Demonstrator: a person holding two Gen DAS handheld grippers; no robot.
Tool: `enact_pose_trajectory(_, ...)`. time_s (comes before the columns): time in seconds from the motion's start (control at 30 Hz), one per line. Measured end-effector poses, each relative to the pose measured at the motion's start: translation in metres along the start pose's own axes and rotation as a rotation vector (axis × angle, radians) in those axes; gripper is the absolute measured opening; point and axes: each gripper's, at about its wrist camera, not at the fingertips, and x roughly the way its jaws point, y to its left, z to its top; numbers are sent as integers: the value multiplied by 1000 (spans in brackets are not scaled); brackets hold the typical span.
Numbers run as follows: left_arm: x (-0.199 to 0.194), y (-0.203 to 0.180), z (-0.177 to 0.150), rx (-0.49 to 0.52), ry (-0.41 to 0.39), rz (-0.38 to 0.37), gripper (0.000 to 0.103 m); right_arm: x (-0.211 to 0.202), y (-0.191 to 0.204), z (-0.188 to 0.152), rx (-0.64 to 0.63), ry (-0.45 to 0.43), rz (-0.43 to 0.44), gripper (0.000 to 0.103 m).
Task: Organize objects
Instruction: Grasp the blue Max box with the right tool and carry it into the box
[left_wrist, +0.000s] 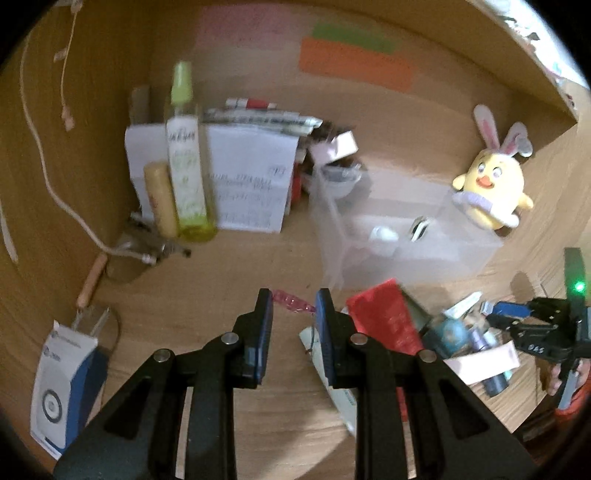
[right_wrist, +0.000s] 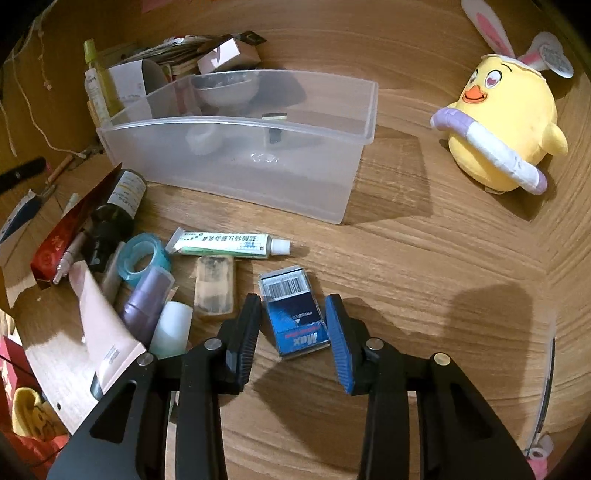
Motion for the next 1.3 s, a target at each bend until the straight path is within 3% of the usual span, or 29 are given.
enact_pose_trajectory(0.2,-13,-16,23,24,-64,-45,23,-10,-8,0,34,-43,-7,25)
enact_pose_trajectory(0.43,-14,-35,50,42,-107,-92,23,-45,-12,13,56,-156,-6,25)
enact_pose_trajectory(0.63,-5,-49,73,46,-126,-113,23,-78,-10,46,47,-288,4,25)
enact_pose_trajectory(0.77,6,-56,86,42,-125,-120,23,-80,-4,72,34,-323,9,25)
enact_pose_trajectory(1.1,61,-70,94,50,-16,-125,23,-20,-3,123,36,-196,61,25)
enact_pose_trajectory(1.3,102,-70,87,59,91,-106,23,19,-10,130,25,-93,25,25)
